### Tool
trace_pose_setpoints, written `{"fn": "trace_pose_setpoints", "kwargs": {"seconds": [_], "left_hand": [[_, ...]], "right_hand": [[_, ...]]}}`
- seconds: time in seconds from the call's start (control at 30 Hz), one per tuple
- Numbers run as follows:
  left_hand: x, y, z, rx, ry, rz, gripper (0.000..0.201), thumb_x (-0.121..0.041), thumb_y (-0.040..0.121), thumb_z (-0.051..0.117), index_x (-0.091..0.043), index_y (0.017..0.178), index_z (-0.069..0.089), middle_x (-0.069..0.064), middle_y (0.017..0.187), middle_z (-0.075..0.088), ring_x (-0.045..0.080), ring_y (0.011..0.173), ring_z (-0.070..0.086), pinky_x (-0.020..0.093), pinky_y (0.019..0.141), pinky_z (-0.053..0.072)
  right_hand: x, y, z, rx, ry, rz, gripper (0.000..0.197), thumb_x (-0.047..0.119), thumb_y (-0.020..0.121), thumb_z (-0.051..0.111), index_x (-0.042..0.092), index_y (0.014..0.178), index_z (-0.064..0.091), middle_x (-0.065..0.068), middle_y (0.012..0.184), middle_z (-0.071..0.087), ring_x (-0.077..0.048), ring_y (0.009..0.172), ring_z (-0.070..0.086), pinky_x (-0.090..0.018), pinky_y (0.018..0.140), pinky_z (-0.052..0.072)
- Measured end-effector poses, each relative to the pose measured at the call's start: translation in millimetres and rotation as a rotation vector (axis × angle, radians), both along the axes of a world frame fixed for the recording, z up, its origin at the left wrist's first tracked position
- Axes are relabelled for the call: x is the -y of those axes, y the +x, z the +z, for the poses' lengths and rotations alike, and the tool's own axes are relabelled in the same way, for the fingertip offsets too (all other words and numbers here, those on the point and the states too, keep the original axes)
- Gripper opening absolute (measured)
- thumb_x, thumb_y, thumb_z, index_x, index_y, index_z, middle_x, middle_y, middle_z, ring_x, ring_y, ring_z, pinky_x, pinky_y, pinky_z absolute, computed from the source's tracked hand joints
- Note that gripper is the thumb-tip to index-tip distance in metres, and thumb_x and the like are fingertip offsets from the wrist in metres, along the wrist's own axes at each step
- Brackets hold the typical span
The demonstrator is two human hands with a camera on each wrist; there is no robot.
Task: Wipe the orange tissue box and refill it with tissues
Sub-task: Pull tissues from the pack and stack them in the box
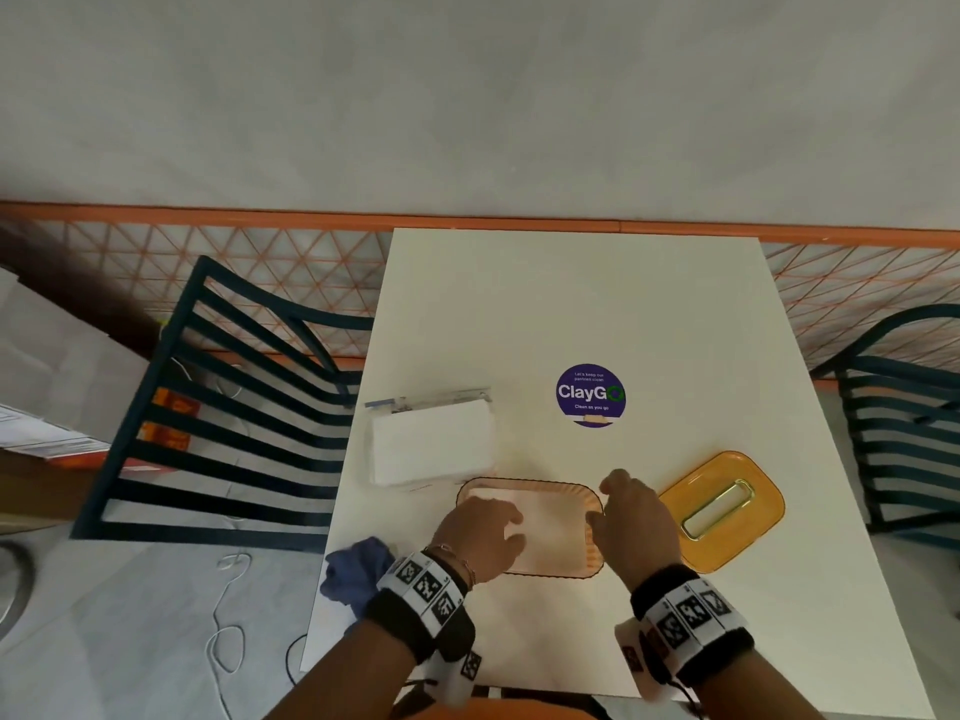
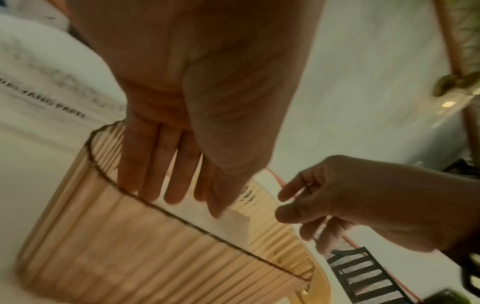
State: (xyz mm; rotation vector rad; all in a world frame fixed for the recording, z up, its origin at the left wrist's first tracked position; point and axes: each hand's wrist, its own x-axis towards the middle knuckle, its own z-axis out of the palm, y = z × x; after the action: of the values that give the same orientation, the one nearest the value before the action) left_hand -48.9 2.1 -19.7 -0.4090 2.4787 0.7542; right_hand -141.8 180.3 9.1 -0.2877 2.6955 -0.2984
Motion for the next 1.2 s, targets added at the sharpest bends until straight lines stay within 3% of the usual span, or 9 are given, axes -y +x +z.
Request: {"fn": "trace_pose_setpoints", "kwargs": {"seconds": [0.07,0.13,0.27,0.33,0.4,0.57,0.77,0.97,1.2], "left_hand": [[2.8,-3.7,1.0,0.151,0.036,-0.154,0.05,-0.05,0.097,0.054,-0.025,0.141,0.057,-0.002,0.144,0.058,0.018,0.138,0.047,0.041,0.118,0.035],[8.9,-7.7,8.5,0.127,0.095,-0.156,0.049,-0.053,0.095,0.056,-0.026,0.136,0.061,-0.005,0.139,0.062,0.014,0.128,0.055,0.042,0.115,0.039],[54.1,-18.3,35.6,-0.221,0.17,0.219,0.028,-0.039,0.089,0.072,-0.03,0.116,0.073,-0.014,0.102,0.075,0.0,0.092,0.069,0.029,0.093,0.058],[91.4,-26.7,39.7,-0.3,-0.024,0.301,0.036,-0.034,0.085,0.076,-0.029,0.12,0.069,-0.012,0.11,0.072,0.006,0.102,0.066,0.029,0.093,0.056],[122.1,-35.2,34.5,-0.209,-0.192,0.253,0.06,-0.039,0.079,0.082,-0.025,0.134,0.06,-0.004,0.128,0.064,0.017,0.119,0.057,0.036,0.098,0.051],[146.9,-47.3,16.4,-0.017,-0.299,0.05,0.096,-0.052,0.069,0.088,-0.024,0.15,0.043,0.0,0.146,0.053,0.024,0.134,0.047,0.041,0.113,0.039],[149.5,-48.0,10.5,-0.108,-0.402,0.015,0.082,-0.055,0.073,0.083,-0.027,0.142,0.051,0.0,0.138,0.054,0.023,0.129,0.048,0.039,0.111,0.037],[150.6,-42.0,12.6,-0.186,-0.318,0.096,0.061,-0.048,0.072,0.086,-0.028,0.125,0.063,-0.004,0.124,0.061,0.018,0.117,0.056,0.038,0.105,0.043],[150.6,-39.1,15.1,-0.241,-0.25,0.132,0.031,-0.042,0.072,0.085,-0.033,0.095,0.066,-0.007,0.115,0.059,0.018,0.11,0.056,0.035,0.098,0.044]], "right_hand": [[-3.6,-6.4,-3.0,0.075,-0.02,-0.036,0.019,0.021,0.091,0.066,0.014,0.109,0.066,-0.002,0.099,0.071,-0.019,0.085,0.068,-0.031,0.073,0.058],[-5.4,-11.9,-6.7,0.132,-0.044,-0.053,0.017,0.019,0.09,0.067,0.015,0.106,0.071,-0.002,0.099,0.073,-0.018,0.083,0.067,-0.027,0.068,0.055],[-7.8,-15.8,-8.3,0.197,-0.116,-0.117,0.01,0.019,0.087,0.074,0.019,0.096,0.071,0.002,0.092,0.071,-0.013,0.073,0.066,-0.02,0.058,0.048],[-9.7,-16.3,-10.5,0.217,-0.16,-0.166,0.009,0.021,0.084,0.077,0.021,0.09,0.071,0.003,0.085,0.073,-0.014,0.071,0.069,-0.03,0.065,0.059],[-11.4,-17.0,-10.8,0.239,-0.185,-0.186,0.01,0.021,0.082,0.079,0.022,0.088,0.072,0.005,0.078,0.073,-0.014,0.069,0.071,-0.037,0.071,0.063],[-10.5,-16.8,-10.1,0.255,-0.22,-0.228,0.013,0.018,0.082,0.081,0.024,0.086,0.07,0.002,0.079,0.073,-0.016,0.067,0.073,-0.038,0.073,0.064],[-5.2,-12.8,-6.4,0.225,-0.181,-0.249,0.012,0.017,0.085,0.079,0.022,0.091,0.071,0.006,0.08,0.068,-0.014,0.071,0.069,-0.033,0.074,0.062],[1.3,-10.4,-2.0,0.194,-0.113,-0.242,0.014,0.016,0.086,0.078,0.018,0.099,0.073,0.005,0.081,0.067,-0.009,0.069,0.063,-0.02,0.059,0.046],[5.2,-7.5,0.9,0.175,-0.082,-0.237,0.018,0.018,0.087,0.077,0.017,0.104,0.073,0.0,0.091,0.073,-0.015,0.077,0.068,-0.025,0.07,0.053]]}}
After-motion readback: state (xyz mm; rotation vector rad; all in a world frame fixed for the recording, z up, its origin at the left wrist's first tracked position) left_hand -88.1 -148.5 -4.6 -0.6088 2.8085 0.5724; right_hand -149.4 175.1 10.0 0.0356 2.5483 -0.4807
